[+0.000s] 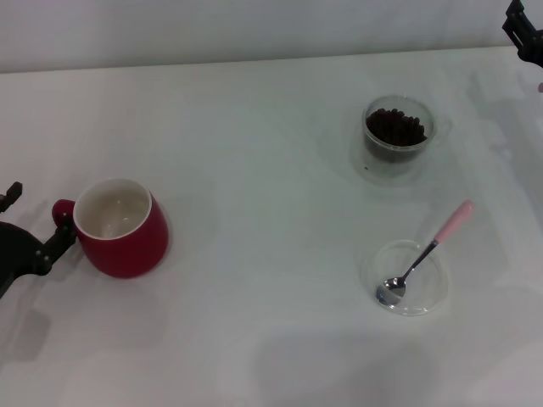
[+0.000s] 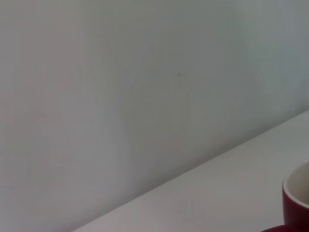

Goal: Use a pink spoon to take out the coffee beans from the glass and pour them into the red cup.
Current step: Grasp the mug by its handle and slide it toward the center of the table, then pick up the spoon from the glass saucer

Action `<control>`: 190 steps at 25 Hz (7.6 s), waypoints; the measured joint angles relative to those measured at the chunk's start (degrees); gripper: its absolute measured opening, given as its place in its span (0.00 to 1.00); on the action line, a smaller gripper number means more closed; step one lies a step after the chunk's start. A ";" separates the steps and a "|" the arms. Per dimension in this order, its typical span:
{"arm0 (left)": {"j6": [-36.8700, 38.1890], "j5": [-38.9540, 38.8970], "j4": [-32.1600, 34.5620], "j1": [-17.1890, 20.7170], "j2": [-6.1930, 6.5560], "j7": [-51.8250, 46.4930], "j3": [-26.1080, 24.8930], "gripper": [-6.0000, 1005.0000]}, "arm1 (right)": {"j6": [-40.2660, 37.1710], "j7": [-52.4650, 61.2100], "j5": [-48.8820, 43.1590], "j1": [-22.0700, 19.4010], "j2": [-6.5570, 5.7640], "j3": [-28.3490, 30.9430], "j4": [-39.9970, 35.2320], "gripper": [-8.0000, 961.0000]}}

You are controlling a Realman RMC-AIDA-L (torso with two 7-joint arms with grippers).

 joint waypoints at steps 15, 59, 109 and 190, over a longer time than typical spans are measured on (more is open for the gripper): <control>-1.61 -0.02 1.42 0.41 -0.14 0.29 -0.19 0.47 | -0.38 0.00 0.00 -0.22 -0.29 0.00 0.28 0.86; -6.78 9.00 11.19 -2.67 -0.58 1.38 0.04 0.09 | -0.54 0.00 -0.11 0.29 -0.25 0.00 -0.19 0.86; 7.34 -30.20 12.25 9.58 -0.21 -5.43 -0.59 0.81 | -1.33 27.95 -8.27 -5.84 -3.25 0.21 -0.30 0.85; 7.99 -32.81 7.26 0.20 0.01 -3.56 -2.26 0.89 | -17.55 74.80 -59.66 -8.97 -10.91 -3.46 5.73 0.55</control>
